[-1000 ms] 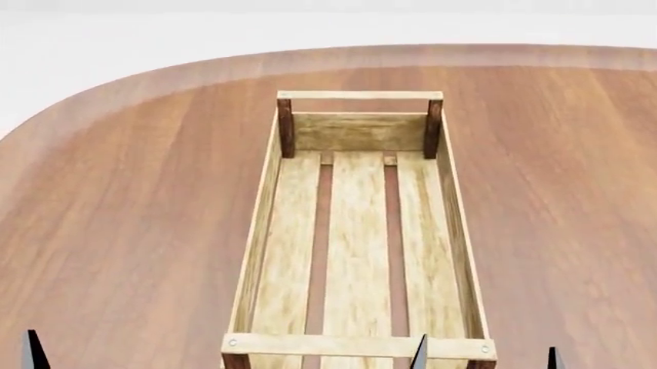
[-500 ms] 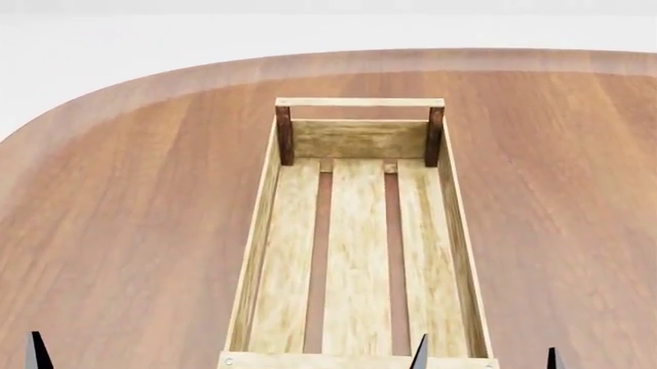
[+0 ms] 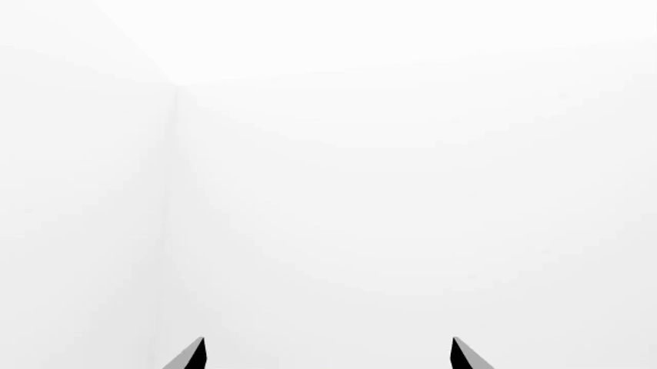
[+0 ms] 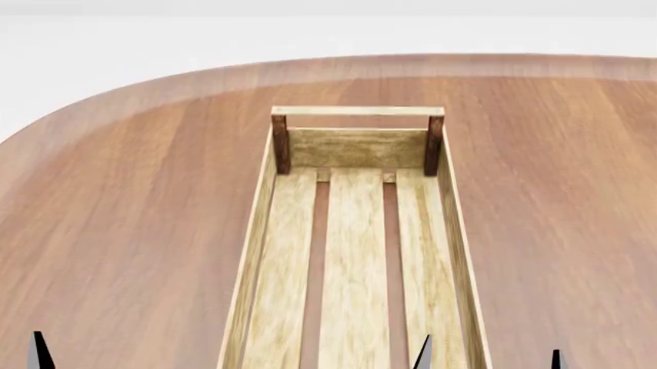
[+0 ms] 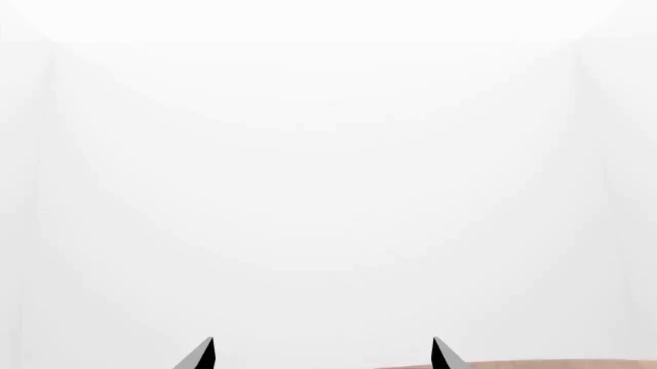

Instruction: Pick up the cream cheese and put it in the tray.

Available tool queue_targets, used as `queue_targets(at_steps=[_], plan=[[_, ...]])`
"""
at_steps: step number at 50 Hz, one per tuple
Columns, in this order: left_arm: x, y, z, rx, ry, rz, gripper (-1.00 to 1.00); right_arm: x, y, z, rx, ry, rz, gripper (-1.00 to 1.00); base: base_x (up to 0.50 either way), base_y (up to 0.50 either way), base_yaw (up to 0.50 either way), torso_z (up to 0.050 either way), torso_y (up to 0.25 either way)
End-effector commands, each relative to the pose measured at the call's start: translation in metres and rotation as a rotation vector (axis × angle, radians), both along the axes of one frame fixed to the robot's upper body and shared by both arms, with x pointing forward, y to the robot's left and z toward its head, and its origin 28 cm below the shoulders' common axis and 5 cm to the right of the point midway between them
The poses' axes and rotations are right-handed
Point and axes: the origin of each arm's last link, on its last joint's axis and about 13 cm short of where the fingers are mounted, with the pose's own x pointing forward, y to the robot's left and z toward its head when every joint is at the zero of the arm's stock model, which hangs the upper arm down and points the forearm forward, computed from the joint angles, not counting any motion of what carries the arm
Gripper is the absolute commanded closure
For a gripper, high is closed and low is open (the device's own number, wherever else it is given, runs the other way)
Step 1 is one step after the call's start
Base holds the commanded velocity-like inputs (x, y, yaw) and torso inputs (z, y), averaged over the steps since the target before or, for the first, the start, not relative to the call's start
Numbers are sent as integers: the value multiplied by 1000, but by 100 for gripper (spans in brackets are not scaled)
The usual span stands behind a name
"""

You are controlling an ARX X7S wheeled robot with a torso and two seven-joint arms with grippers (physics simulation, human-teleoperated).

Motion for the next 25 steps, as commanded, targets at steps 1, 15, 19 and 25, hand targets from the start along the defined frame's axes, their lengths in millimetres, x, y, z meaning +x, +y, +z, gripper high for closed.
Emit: queue_targets(at_steps=[1,15,19,25], plan=[[0,0,0,-1,-1,2,-100,0,0,0,2,2,3,-100,160,-20,0,0,0],[0,-1,-1,-1,0,0,-100,0,1,-1,-5,6,10,-100,162,-21,0,0,1],[0,0,-1,-2,0,1,-100,0,1,-1,-4,7,9,-100,161,-21,0,0,0],[0,0,-1,-2,0,1,-100,0,1,-1,-3,7,11,-100,162,-22,0,0,0]])
